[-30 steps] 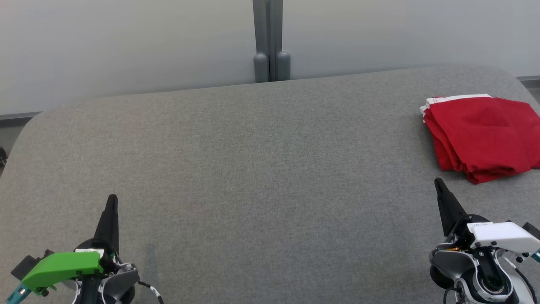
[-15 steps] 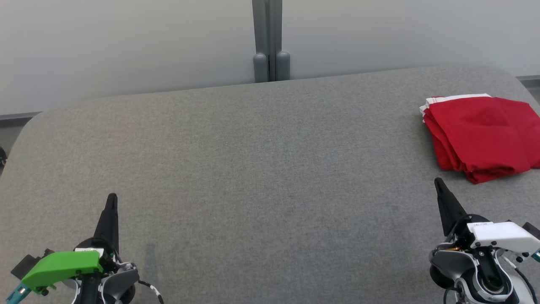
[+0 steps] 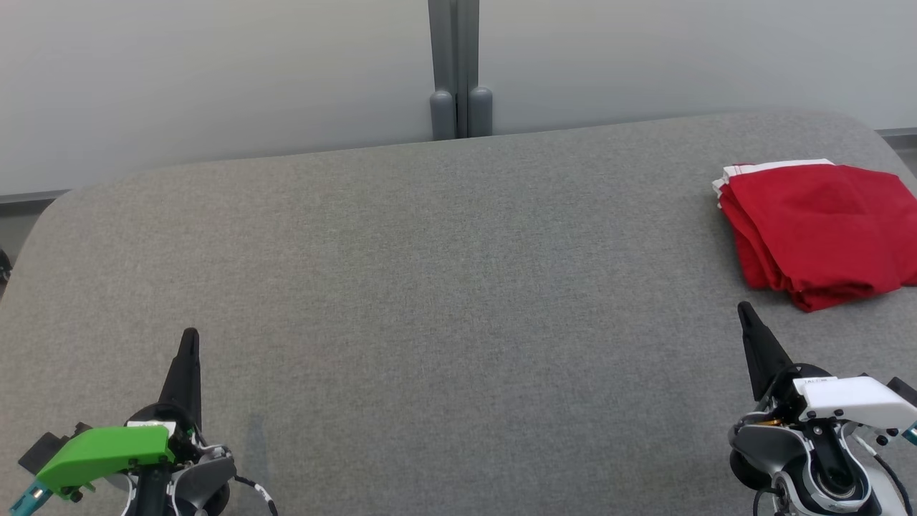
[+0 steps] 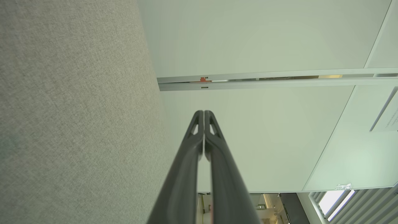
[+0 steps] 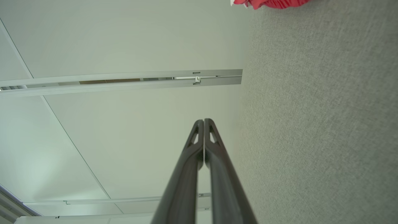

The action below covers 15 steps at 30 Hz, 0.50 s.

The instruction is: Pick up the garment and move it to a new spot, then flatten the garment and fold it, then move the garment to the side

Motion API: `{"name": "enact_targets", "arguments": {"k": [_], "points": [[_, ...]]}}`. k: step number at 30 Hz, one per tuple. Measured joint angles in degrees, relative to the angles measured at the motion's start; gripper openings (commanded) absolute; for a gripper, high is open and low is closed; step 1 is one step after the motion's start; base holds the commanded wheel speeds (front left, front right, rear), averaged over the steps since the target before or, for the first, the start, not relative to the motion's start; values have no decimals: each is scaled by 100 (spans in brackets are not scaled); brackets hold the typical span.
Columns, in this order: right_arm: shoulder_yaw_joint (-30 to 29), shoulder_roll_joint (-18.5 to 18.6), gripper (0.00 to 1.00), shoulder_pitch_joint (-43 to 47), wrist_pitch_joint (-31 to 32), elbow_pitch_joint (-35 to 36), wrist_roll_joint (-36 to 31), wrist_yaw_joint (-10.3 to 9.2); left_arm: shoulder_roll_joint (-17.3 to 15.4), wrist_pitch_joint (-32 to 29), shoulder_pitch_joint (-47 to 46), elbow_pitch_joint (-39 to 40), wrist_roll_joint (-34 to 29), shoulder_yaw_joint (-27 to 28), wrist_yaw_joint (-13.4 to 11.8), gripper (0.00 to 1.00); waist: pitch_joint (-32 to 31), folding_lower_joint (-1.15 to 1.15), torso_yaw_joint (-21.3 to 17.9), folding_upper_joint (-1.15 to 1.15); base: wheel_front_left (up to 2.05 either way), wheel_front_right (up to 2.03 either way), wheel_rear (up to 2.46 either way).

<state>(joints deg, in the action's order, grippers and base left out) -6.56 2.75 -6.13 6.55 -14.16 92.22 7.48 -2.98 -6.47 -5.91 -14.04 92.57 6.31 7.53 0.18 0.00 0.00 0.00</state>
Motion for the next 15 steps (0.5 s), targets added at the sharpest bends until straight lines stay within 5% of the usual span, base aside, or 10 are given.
{"name": "enact_targets", "arguments": {"k": [15], "points": [[0, 0, 0, 0, 0, 0, 0, 0, 2, -1, -1, -2, 0, 5, 0, 0, 0, 0, 0, 0, 0, 0, 0]]}}
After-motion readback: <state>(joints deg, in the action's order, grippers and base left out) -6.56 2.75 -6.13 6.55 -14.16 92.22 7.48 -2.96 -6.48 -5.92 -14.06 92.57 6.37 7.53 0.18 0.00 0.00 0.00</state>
